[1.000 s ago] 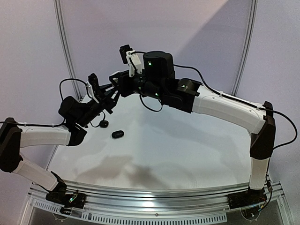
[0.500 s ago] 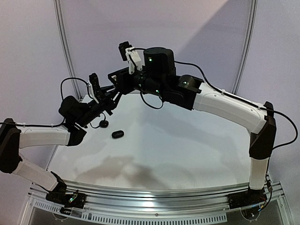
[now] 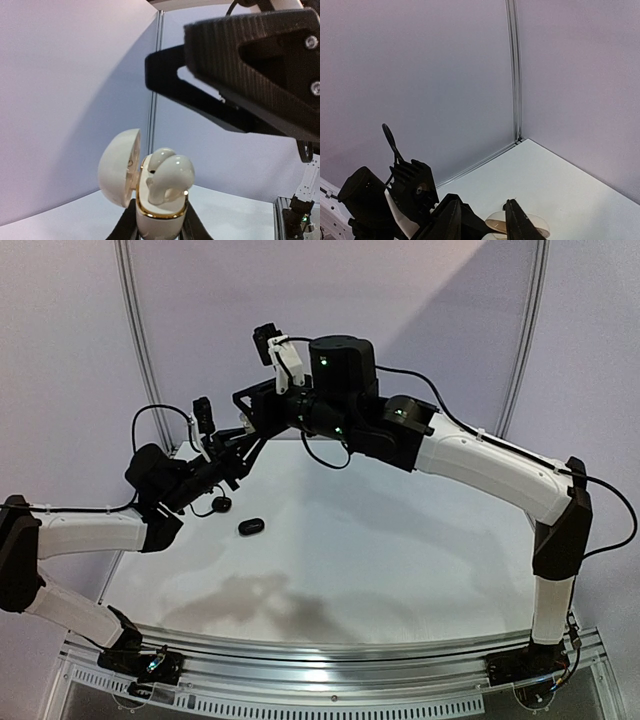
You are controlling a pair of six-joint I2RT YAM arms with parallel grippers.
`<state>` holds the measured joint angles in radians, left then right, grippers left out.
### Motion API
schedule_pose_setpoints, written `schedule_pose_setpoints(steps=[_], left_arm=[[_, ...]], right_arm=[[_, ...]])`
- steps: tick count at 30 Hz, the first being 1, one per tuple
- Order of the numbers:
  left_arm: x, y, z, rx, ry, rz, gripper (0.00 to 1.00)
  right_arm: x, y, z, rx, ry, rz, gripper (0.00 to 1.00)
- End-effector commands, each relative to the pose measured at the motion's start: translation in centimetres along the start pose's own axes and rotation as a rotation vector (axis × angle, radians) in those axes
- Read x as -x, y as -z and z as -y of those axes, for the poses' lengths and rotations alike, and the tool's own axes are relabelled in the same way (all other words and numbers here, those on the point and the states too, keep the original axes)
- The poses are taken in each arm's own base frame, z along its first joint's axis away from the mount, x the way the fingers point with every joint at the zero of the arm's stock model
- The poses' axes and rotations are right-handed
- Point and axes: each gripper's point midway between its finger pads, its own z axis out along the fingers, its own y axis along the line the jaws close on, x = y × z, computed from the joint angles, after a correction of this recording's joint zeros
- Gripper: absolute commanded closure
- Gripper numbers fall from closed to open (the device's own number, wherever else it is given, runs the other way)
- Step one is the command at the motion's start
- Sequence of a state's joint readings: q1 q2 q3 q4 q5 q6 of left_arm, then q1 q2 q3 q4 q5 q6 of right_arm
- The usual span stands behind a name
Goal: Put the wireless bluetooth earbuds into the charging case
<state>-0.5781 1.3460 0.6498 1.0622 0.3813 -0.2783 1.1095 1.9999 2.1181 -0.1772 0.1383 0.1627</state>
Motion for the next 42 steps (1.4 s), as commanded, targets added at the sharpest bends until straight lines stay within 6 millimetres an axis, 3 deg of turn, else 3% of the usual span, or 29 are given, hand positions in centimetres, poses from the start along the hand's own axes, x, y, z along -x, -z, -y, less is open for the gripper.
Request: schedule_pose_setpoints(steps=[1, 9, 12, 21, 42], left_arm=[[-0.4, 0.4, 0.7, -0.013, 0.024, -0.019, 1.0], [-0.2, 0.5, 0.6, -0.003, -0.006, -0.011, 1.0], [-0.3, 0.6, 0.7, -0.005, 0.0, -0.012, 1.0], [-0.3, 0.7, 0.8, -0.011, -0.014, -0.013, 1.0], [-0.3, 0.7, 0.9, -0.016, -0.018, -0.015, 1.0]], right_arm=[[4.0, 2.8, 0.0, 0.005, 0.004, 0.046, 0.74], [0.7, 3.6, -0.5, 0.05, -0.015, -0.084, 0.81], [-0.2, 3.6, -0.5, 0.054, -0.03, -0.118, 0.89], [-2.2, 2.1, -0.5, 0.064, -0.043, -0.158, 0.99], [-4.0, 0.2, 1.0, 0.049, -0.076, -0.187, 1.0]])
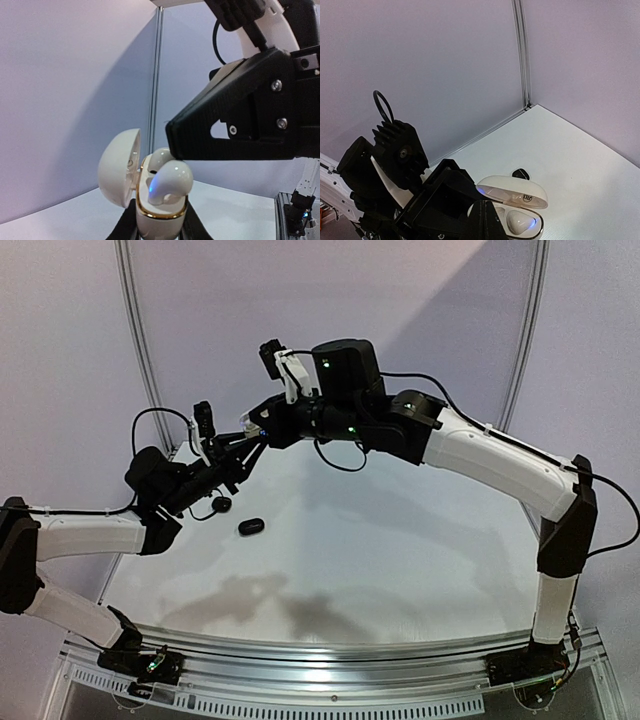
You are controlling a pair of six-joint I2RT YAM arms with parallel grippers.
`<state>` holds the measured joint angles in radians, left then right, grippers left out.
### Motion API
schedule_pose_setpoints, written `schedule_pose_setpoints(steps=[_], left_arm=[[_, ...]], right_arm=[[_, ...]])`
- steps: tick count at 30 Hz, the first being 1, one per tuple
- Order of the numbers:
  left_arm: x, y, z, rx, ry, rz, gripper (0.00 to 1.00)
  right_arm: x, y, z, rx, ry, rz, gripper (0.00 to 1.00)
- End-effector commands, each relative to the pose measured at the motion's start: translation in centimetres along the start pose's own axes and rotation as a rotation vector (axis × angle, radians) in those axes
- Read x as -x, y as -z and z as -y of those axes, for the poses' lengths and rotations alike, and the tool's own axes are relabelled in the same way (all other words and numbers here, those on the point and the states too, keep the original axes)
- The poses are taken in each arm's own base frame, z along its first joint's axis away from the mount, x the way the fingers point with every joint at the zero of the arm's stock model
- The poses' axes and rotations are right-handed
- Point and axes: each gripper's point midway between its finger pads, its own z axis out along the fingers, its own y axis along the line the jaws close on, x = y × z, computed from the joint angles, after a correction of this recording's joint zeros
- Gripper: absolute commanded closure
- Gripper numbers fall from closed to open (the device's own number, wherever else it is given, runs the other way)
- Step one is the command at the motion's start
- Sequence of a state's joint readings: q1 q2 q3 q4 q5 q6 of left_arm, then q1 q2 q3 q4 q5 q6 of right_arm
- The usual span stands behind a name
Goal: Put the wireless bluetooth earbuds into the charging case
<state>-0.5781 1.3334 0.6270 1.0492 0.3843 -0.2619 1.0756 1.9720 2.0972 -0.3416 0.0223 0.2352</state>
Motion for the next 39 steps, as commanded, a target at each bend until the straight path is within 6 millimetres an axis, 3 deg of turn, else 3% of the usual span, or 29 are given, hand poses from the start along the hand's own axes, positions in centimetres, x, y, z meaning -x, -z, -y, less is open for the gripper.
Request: schedule_pose_setpoints(steps=[1, 5, 9, 20, 29, 33, 39], left_arm=[[0.3, 0.2, 0.8, -0.018, -0.01, 0.006, 1.0], [0.3, 0.2, 0.9, -0.02, -0.006, 0.004, 1.0], [0.4, 0.2, 0.9, -0.02, -0.007, 0.008, 1.0], [0.2, 0.0, 0.7, -0.02, 0.0, -0.004, 1.0], [0.1, 0.1, 0.6, -0.016, -0.001, -0.004, 1.0], [0.0, 0.1, 0.6, -0.015, 0.001, -0.006, 1.0], [0.3, 0.2, 0.8, -0.022, -0.005, 0.003, 1.0]], right_arm=[[-0.4, -0.8, 0.3, 0.002, -0.011, -0.014, 1.0], [0.2, -0.6, 0.5, -0.007, 0.005, -0.013, 1.0], [-0.6, -0.9, 1.0, -0.019, 0.012, -0.043, 1.0], [2.1, 1.2, 0.8, -0.032, 0.055, -0.001, 1.0], [-0.2, 1.0, -1.6, 0.114, -0.021, -0.08, 1.0], [0.0, 1.1, -1.4, 0.101, -0.018, -0.066, 1.0], [-1.3, 0.2, -0.3, 0.048, -0.015, -0.089, 1.0]])
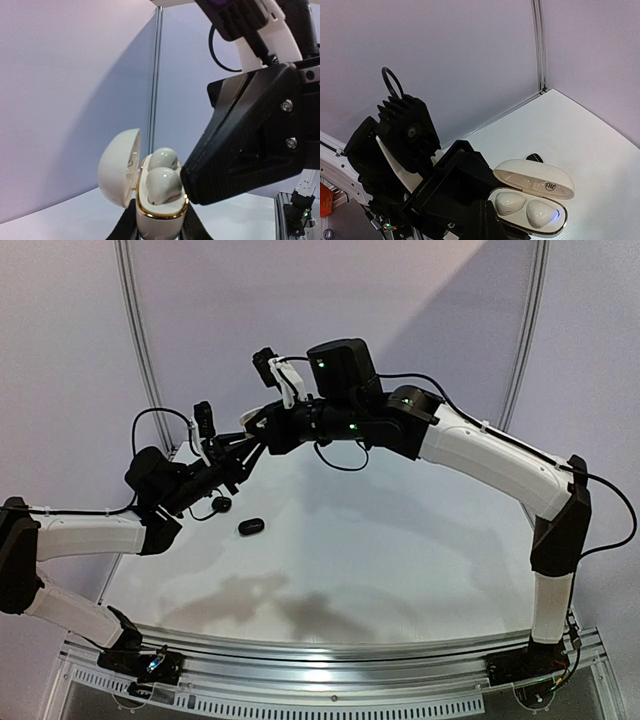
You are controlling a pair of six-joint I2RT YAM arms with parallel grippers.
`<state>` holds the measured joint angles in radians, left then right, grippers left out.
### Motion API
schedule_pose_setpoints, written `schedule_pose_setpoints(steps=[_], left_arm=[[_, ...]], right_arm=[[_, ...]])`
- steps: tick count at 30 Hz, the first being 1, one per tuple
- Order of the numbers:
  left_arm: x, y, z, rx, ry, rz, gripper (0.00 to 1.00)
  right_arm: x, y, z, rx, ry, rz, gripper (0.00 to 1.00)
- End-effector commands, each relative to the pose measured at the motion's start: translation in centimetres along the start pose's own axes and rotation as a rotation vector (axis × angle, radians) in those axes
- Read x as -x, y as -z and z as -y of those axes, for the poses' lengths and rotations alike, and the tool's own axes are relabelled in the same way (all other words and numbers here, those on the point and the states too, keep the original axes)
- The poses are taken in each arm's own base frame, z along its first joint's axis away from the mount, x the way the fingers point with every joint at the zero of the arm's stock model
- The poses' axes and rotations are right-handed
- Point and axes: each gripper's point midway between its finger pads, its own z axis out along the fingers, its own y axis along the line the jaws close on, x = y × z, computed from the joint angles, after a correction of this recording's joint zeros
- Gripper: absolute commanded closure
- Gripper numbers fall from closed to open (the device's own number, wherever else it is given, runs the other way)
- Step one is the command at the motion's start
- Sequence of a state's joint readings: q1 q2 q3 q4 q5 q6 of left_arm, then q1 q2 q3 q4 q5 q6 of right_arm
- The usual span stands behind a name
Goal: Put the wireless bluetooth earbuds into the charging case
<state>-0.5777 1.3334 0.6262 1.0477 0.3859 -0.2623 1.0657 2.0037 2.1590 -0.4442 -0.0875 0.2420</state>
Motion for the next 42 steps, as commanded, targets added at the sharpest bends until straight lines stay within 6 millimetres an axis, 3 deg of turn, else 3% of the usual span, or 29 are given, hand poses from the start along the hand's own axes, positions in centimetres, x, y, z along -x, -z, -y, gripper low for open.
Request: schedule_pose_setpoints(steps=[1, 5, 8, 10, 13, 15, 17, 19, 21, 26, 31, 34, 37, 42], left_arm=[[0.4, 0.2, 0.8, -0.023, -0.009, 0.005, 1.0], [0.1, 0.3, 0.9, -0.029, -0.026, -0.004, 1.0], [-1.4, 0.6, 1.2, -0.047, -0.121, -0.053, 1.0], [-3.2, 1.0, 1.2, -0.07, -0.312, -0.112, 1.0], [-7.4, 2.3, 0.1, -0.108, -0.767, -0.285, 1.0], [-10.2, 3.7, -2.3, -0.097, -1.108, -0.412, 1.0], [-11.3, 5.1, -5.4, -0.039, -1.401, -0.49, 1.0], [-10.9, 5.9, -7.1, -0.002, -1.54, -0.515, 1.0], [-9.9, 5.9, -7.8, 0.028, -1.557, -0.523, 1.0], [-10.1, 6.3, -6.6, -0.006, -1.555, -0.515, 1.0], [-11.0, 7.5, -6.2, -0.046, -1.764, -0.518, 1.0], [-10.3, 7.3, -6.6, -0.027, -1.881, -0.509, 1.0], [-8.8, 6.7, -6.2, -0.015, -1.948, -0.465, 1.0], [-8.9, 6.8, -5.2, -0.064, -2.053, -0.419, 1.0]], right_arm=[[0.3, 0.5, 0.9, -0.04, 0.004, 0.008, 1.0], [1.4, 1.0, 0.8, -0.029, 0.026, 0.037, 1.0], [2.5, 1.8, 0.0, -0.006, 0.049, 0.048, 1.0], [3.4, 2.6, -0.4, 0.007, 0.056, 0.062, 1.0], [4.9, 4.3, -1.1, 0.022, 0.055, 0.093, 1.0], [5.8, 5.4, -1.4, 0.03, 0.054, 0.118, 1.0], [6.8, 6.4, -1.8, 0.039, 0.05, 0.153, 1.0], [7.4, 7.0, -1.9, 0.036, 0.046, 0.184, 1.0], [8.0, 7.6, -1.8, 0.03, 0.043, 0.211, 1.0], [7.8, 7.8, -1.3, -0.004, 0.044, 0.202, 1.0], [7.2, 8.0, -0.3, -0.052, 0.052, 0.197, 1.0], [5.2, 7.2, 0.8, -0.1, 0.053, 0.147, 1.0], [3.3, 5.6, 0.6, -0.066, 0.036, 0.083, 1.0], [1.4, 3.5, 1.4, -0.07, 0.02, 0.084, 1.0]])
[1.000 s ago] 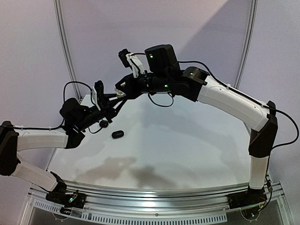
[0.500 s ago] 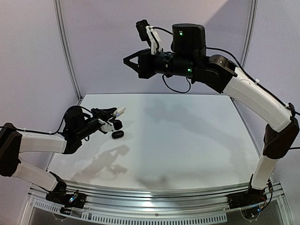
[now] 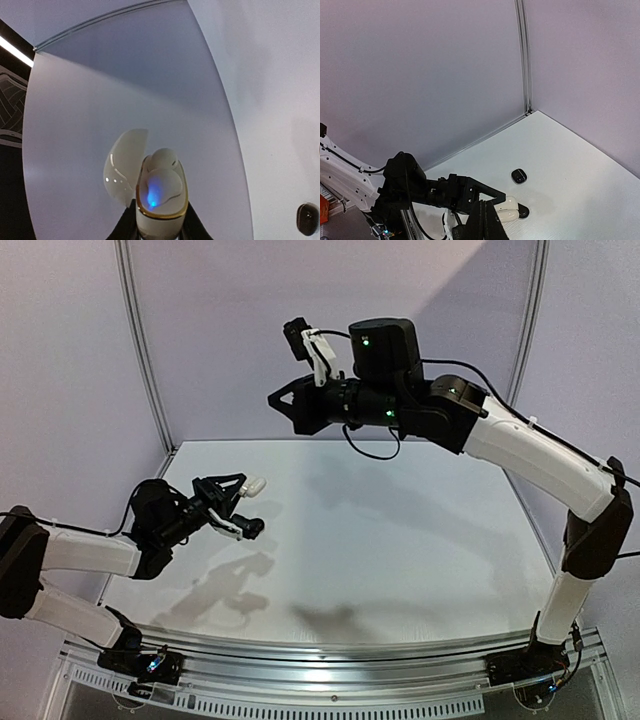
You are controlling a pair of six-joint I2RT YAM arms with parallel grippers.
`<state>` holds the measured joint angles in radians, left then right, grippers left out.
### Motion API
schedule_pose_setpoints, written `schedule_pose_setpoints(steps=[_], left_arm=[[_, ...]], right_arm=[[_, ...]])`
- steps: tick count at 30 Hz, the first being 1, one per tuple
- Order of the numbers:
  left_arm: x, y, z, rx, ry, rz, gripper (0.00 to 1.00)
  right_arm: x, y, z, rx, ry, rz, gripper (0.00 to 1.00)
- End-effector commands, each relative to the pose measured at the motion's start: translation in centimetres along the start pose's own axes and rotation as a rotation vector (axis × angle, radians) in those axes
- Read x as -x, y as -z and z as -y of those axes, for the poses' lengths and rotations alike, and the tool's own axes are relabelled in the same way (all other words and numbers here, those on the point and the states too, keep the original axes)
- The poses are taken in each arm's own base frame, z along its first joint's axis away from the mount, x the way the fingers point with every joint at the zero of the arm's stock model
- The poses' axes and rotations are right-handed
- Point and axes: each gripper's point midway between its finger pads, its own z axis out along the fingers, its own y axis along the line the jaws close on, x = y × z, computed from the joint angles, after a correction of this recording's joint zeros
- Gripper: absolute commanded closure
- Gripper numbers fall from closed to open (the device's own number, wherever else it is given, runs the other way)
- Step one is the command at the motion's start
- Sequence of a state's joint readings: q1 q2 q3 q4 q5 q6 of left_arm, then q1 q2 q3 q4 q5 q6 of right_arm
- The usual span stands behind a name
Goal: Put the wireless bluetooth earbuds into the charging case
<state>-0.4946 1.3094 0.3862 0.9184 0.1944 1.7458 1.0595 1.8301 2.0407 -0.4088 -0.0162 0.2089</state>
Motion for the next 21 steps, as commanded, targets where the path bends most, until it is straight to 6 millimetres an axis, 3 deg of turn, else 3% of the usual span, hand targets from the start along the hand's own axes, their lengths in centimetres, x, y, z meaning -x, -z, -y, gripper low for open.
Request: schedule_pose_setpoints(steps=[1, 4, 6, 8, 11, 13, 17, 21], left_arm=[[0.9, 0.4, -1.8, 0.079, -0.166, 0.041, 1.0], [1.9, 0.4, -1.7, 0.086, -0.199, 0.079, 1.0], [2.0, 0.3, -2.2, 0.101, -0.204, 0.079, 1.0], [1.7, 0.0, -3.1, 0.116, -0.198, 0.066, 1.0], [0.9, -0.4, -4.2, 0.13, -0.164, 0.04, 1.0], [0.5, -0.6, -4.8, 0.138, -0.143, 0.022, 1.0], [-0.4, -0.8, -5.4, 0.136, -0.083, -0.013, 1.0], [-0.1, -0.3, -5.3, 0.14, -0.061, -0.004, 1.0]], right_arm=[[-2.9, -2.2, 1.2, -0.015, -0.011, -0.011, 1.0], [-4.0, -4.6, -0.1, 0.068, -0.016, -0.021, 1.0], [-6.3, -7.4, -0.2, 0.093, -0.04, -0.069, 1.0], [-7.8, -9.0, -0.1, 0.095, -0.055, -0.086, 1.0], [-10.2, -10.1, 0.0, 0.111, -0.08, -0.121, 1.0], [-13.0, -10.6, 0.4, 0.094, -0.094, -0.197, 1.0], [-19.1, -9.4, 2.4, 0.007, -0.146, -0.338, 1.0], [-20.1, -6.2, 4.0, -0.07, -0.193, -0.335, 1.0]])
